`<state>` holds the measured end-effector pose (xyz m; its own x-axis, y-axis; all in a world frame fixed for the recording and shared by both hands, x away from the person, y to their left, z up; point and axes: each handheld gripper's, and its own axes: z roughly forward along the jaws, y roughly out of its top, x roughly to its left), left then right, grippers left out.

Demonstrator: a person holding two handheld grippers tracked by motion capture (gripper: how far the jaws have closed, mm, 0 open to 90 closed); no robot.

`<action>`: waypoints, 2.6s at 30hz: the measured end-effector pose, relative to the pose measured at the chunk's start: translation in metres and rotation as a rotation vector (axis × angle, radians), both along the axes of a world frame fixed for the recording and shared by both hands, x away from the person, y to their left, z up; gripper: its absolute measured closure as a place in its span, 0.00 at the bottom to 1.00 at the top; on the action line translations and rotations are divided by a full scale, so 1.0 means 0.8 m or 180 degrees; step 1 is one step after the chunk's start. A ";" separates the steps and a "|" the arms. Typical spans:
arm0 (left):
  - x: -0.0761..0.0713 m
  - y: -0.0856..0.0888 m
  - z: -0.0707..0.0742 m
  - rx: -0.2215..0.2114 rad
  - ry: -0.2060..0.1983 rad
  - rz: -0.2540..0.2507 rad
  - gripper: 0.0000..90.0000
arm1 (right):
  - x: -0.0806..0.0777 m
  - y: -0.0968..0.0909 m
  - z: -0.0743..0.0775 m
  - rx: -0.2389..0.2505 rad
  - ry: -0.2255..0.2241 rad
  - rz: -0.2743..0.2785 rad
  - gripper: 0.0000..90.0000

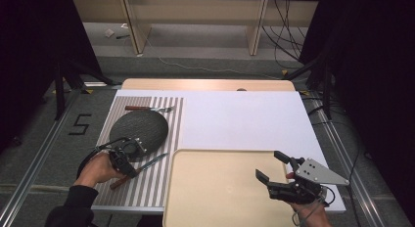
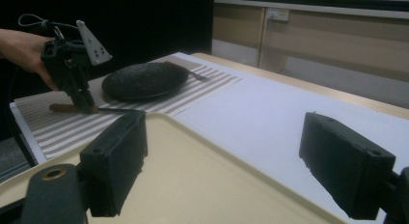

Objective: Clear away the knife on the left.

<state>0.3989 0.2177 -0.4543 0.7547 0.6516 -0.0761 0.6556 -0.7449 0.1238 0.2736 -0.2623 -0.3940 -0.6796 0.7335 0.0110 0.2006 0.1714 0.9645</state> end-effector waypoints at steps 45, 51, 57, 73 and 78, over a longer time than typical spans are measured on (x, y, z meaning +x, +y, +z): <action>-0.028 -0.068 0.059 -0.1340 -0.0244 0.0470 0.85 | 0.001 0.000 0.000 0.0007 -0.0004 -0.0012 0.20; -0.031 -0.084 0.054 -0.1388 -0.0153 0.0439 0.85 | 0.000 0.000 0.000 0.0004 -0.0004 -0.0007 0.20; -0.037 -0.104 0.050 -0.1387 -0.0132 0.0424 0.85 | 0.001 0.000 0.000 0.0000 0.0012 -0.0013 0.20; -0.058 -0.140 0.043 -0.1459 0.0082 0.0256 0.85 | 0.000 -0.001 0.000 -0.0002 0.0000 -0.0010 0.20; -0.062 -0.147 0.035 -0.1488 0.0185 0.0253 0.85 | 0.000 -0.001 0.000 0.0002 -0.0001 -0.0013 0.20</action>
